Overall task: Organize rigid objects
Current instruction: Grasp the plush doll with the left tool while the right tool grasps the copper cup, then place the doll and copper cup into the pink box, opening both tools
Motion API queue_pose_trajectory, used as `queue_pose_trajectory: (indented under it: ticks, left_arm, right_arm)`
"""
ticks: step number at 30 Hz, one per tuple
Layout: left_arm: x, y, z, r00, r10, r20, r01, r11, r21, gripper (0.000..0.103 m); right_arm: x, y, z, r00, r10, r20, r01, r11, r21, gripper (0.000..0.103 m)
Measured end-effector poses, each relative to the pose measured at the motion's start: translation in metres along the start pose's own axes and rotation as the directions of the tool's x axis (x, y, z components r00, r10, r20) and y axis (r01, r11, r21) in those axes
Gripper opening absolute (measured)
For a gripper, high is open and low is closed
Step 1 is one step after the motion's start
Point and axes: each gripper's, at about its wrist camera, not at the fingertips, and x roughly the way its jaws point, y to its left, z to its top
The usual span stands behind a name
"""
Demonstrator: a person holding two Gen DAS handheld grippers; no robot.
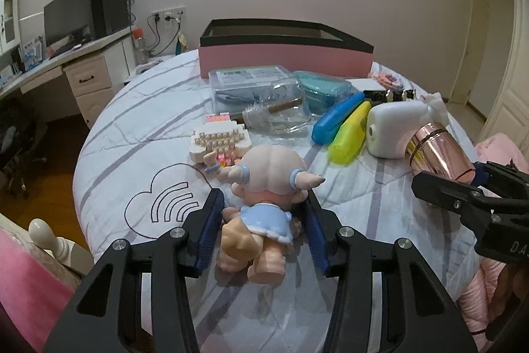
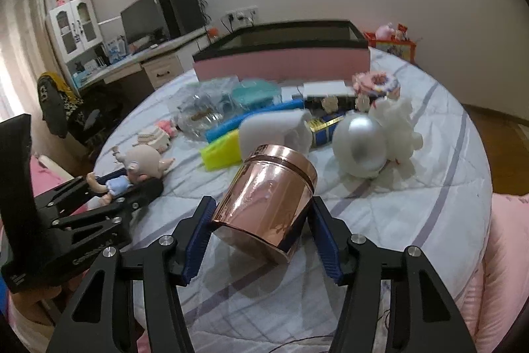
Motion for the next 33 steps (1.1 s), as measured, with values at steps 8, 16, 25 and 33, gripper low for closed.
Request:
queue_pose_trajectory:
  ticks: [8, 16, 25, 33]
  left_arm:
    - [-0.011, -0.007, 0.023, 0.999, -0.021, 0.047, 0.021, 1.000, -0.004, 0.048]
    - [-0.017, -0.013, 0.088, 0.991, -0.064, 0.116, 0.063, 0.998, 0.009, 0.048]
    - [0.040, -0.008, 0.180, 0.993, -0.074, 0.087, 0.069, 0.995, 0.067, 0.048]
    - [0.136, 0.009, 0.241, 0.999, -0.017, -0.045, 0.020, 0.997, 0.072, 0.048]
  right_arm:
    - [-0.016, 0.003, 0.018, 0.998, 0.020, 0.058, -0.018, 0.999, -0.036, 0.059]
    - [-0.025, -0.003, 0.074, 0.992, 0.022, 0.124, -0.012, 0.997, -0.082, 0.059]
    - [0.021, -0.020, 0.157, 0.994, 0.054, 0.093, -0.043, 0.993, -0.111, 0.059]
    - [0.101, -0.031, 0.221, 0.999, 0.023, -0.036, -0.026, 0.995, -0.101, 0.059]
